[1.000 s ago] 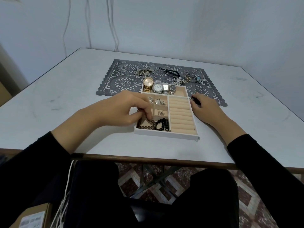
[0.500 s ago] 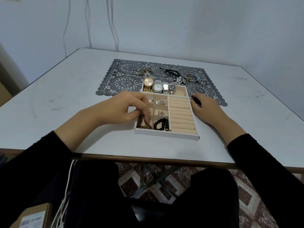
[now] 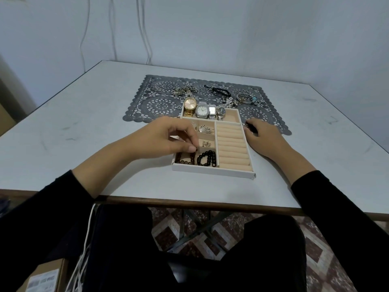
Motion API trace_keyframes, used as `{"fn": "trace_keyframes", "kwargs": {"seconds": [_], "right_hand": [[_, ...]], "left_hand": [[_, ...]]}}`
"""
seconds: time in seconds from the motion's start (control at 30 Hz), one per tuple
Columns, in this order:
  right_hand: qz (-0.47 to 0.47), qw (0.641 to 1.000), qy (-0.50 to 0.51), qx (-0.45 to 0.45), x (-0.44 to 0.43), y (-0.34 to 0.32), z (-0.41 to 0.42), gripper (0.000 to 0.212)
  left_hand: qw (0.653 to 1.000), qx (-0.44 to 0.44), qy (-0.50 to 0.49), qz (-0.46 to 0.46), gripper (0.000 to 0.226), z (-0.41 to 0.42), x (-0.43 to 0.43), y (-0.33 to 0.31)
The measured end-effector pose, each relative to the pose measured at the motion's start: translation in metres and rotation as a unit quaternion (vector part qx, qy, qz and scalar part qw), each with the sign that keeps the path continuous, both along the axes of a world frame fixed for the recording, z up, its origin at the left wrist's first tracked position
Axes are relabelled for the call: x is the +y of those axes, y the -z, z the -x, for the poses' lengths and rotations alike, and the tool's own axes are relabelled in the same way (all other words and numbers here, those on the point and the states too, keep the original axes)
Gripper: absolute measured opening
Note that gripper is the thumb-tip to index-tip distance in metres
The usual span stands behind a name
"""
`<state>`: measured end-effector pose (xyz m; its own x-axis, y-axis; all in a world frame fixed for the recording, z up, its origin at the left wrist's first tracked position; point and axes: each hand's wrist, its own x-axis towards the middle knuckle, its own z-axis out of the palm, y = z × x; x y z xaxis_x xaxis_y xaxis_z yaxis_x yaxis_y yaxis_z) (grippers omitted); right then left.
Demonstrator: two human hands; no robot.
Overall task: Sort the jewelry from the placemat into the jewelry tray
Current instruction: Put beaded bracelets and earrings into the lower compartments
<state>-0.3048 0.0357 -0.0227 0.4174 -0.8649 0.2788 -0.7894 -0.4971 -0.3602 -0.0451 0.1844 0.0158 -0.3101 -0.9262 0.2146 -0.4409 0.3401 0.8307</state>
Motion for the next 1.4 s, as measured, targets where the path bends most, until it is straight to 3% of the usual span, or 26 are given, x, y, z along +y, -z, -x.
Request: {"fn": "trace_keyframes", "kwargs": {"seconds": [0.4, 0.6, 0.8, 1.0, 1.4], "right_hand": [[-0.001, 1.0, -0.004, 0.002, 0.003, -0.003, 0.0, 0.03], [-0.002, 1.0, -0.001, 0.005, 0.003, -0.002, -0.001, 0.03], [-0.001, 1.0, 0.0, 0.004, 0.002, -0.002, 0.0, 0.029], [-0.006, 1.0, 0.0, 0.003, 0.001, -0.001, 0.001, 0.027], [-0.032, 0.999, 0.005, -0.011, 0.002, -0.01, 0.001, 0.034]], "left_hand": [[0.997, -0.052, 0.006, -0.05, 0.014, -0.002, 0.004, -0.008], [0.998, -0.037, -0.022, -0.036, 0.022, 0.0, 0.006, -0.007], [0.996, -0.087, -0.013, -0.002, 0.013, 0.002, 0.007, -0.01], [0.992, -0.119, 0.009, -0.028, 0.013, -0.001, 0.005, -0.015], [0.999, -0.033, 0.018, -0.018, 0.025, -0.011, -0.004, -0.019]]}}
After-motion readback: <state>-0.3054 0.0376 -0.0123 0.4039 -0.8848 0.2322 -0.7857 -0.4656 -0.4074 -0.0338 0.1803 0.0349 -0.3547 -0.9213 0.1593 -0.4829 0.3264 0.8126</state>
